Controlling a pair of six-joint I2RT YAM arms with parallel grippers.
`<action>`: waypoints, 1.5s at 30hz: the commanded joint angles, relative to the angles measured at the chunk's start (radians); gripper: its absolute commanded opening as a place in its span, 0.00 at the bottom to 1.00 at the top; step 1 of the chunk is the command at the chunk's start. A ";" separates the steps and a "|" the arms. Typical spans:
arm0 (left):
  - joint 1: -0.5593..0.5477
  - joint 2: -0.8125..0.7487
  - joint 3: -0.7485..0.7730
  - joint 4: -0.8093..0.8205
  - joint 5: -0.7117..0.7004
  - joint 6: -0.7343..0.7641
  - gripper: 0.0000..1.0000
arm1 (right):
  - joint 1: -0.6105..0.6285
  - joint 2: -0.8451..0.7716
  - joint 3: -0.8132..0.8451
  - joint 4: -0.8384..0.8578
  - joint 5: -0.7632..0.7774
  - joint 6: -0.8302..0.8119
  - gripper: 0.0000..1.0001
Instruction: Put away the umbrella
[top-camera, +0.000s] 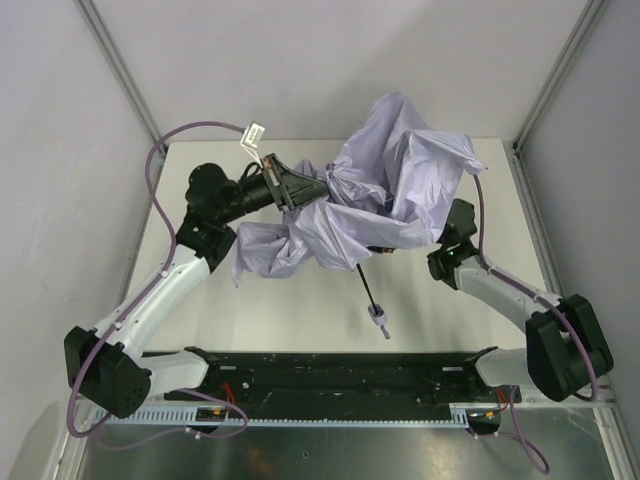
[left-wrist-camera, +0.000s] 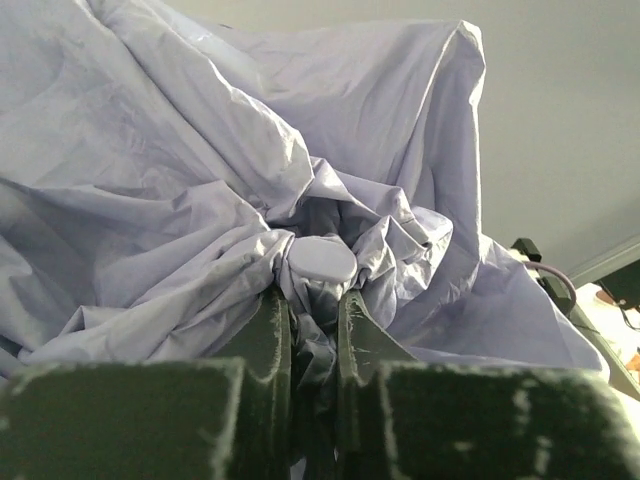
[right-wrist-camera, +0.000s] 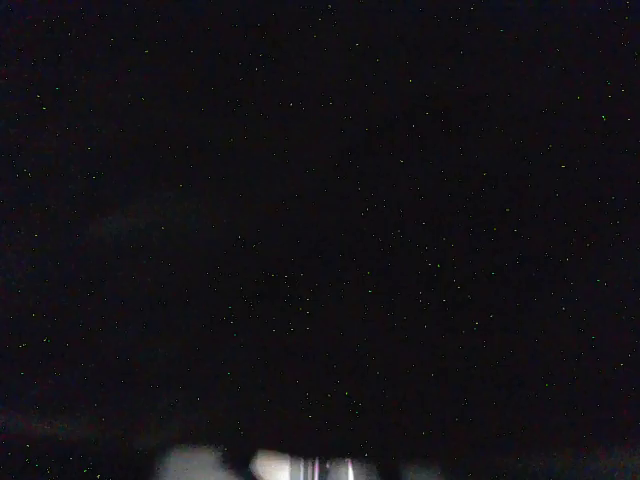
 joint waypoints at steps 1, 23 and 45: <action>-0.016 -0.058 -0.034 0.085 -0.039 -0.033 0.02 | 0.041 -0.104 0.051 -0.264 0.105 -0.221 0.31; 0.057 -0.150 -0.101 0.096 -0.140 -0.165 0.00 | 0.244 -0.461 -0.222 -0.457 0.613 -0.264 0.81; 0.132 -0.211 -0.118 0.015 -0.273 0.118 0.00 | 0.488 -0.766 -0.158 -0.826 0.945 -0.331 0.59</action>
